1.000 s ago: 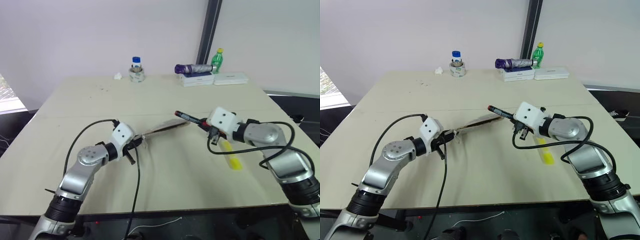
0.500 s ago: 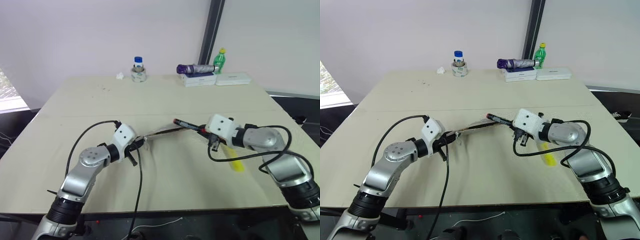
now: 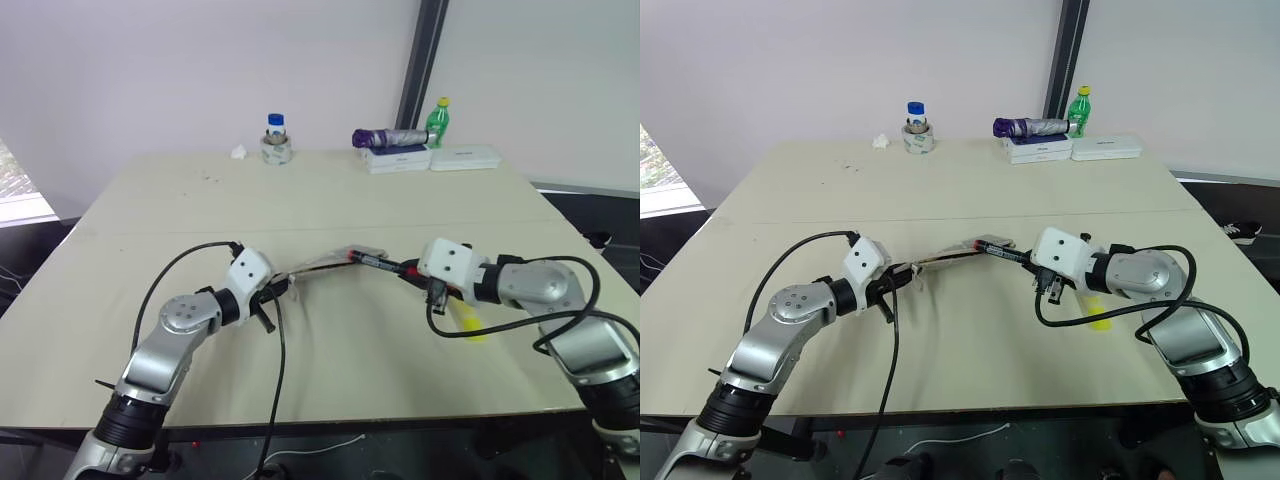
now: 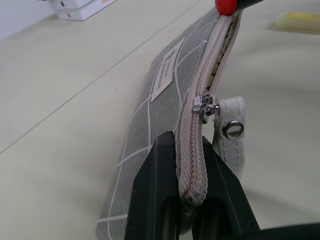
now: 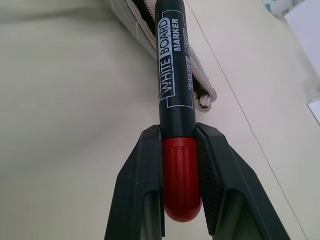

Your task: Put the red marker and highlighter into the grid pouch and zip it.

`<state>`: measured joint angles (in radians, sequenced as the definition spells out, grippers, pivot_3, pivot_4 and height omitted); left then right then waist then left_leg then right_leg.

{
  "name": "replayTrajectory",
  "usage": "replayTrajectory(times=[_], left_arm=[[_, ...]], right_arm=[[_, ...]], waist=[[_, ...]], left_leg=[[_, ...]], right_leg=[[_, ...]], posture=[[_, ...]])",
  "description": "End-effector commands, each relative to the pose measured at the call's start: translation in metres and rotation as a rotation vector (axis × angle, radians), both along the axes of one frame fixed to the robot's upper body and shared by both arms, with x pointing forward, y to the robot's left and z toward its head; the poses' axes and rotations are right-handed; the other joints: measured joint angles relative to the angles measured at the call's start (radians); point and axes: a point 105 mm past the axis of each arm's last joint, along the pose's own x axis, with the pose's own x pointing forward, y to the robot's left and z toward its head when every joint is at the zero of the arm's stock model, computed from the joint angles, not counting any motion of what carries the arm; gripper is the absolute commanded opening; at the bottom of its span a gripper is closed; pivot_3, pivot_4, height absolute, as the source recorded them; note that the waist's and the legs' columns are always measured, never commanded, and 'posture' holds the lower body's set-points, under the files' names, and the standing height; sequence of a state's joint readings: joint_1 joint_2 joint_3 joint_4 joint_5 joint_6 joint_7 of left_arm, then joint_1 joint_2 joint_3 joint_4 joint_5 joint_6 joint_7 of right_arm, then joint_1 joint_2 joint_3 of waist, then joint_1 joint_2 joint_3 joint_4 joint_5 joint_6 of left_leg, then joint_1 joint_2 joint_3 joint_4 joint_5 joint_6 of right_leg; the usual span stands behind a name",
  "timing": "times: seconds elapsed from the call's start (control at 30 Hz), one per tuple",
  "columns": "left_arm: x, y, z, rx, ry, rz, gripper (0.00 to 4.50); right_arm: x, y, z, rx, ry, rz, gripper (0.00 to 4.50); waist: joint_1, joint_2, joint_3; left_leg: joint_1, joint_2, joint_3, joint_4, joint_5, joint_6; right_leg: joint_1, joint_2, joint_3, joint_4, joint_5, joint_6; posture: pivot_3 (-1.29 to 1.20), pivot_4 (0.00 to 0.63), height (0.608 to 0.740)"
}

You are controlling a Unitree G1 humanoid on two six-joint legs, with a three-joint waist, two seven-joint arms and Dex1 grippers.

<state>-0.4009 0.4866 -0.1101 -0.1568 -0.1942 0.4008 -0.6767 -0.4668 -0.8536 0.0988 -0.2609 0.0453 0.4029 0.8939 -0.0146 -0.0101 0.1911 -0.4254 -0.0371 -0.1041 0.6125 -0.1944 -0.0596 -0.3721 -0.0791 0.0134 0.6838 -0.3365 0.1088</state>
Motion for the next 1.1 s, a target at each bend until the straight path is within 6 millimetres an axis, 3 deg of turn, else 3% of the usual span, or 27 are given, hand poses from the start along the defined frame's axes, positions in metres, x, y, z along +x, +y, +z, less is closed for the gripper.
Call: replayTrajectory(times=[0.03, 0.43, 0.83, 1.1], left_arm=[[-0.001, -0.003, 0.01, -0.004, -0.037, -0.013, 0.0], [-0.001, -0.005, 0.01, -0.005, -0.035, -0.021, 0.0], [-0.002, -0.006, 0.012, -0.01, -0.04, -0.028, 0.0], [-0.002, -0.009, 0.013, -0.011, -0.042, -0.039, 0.0]], right_arm=[[-0.006, 0.001, 0.015, 0.004, -0.049, 0.027, 0.37], [-0.007, -0.001, 0.015, 0.018, -0.034, 0.019, 0.37], [0.001, -0.014, 0.0, -0.083, -0.039, -0.019, 0.37], [0.0, -0.009, -0.005, -0.11, -0.048, 0.01, 0.37]], waist=[[0.0, 0.0, 0.0], [0.0, 0.0, 0.0], [0.0, 0.0, 0.0], [0.0, 0.0, 0.0]], left_leg=[[0.0, 0.0, 0.0, 0.0, 0.0, 0.0], [0.0, 0.0, 0.0, 0.0, 0.0, 0.0], [0.0, 0.0, 0.0, 0.0, 0.0, 0.0], [0.0, 0.0, 0.0, 0.0, 0.0, 0.0]], right_leg=[[0.0, 0.0, 0.0, 0.0, 0.0, 0.0], [0.0, 0.0, 0.0, 0.0, 0.0, 0.0], [0.0, 0.0, 0.0, 0.0, 0.0, 0.0], [0.0, 0.0, 0.0, 0.0, 0.0, 0.0]], posture=[[0.0, 0.15, 0.737], [0.0, 0.15, 0.737], [0.0, 0.15, 0.737], [0.0, 0.15, 0.737]])
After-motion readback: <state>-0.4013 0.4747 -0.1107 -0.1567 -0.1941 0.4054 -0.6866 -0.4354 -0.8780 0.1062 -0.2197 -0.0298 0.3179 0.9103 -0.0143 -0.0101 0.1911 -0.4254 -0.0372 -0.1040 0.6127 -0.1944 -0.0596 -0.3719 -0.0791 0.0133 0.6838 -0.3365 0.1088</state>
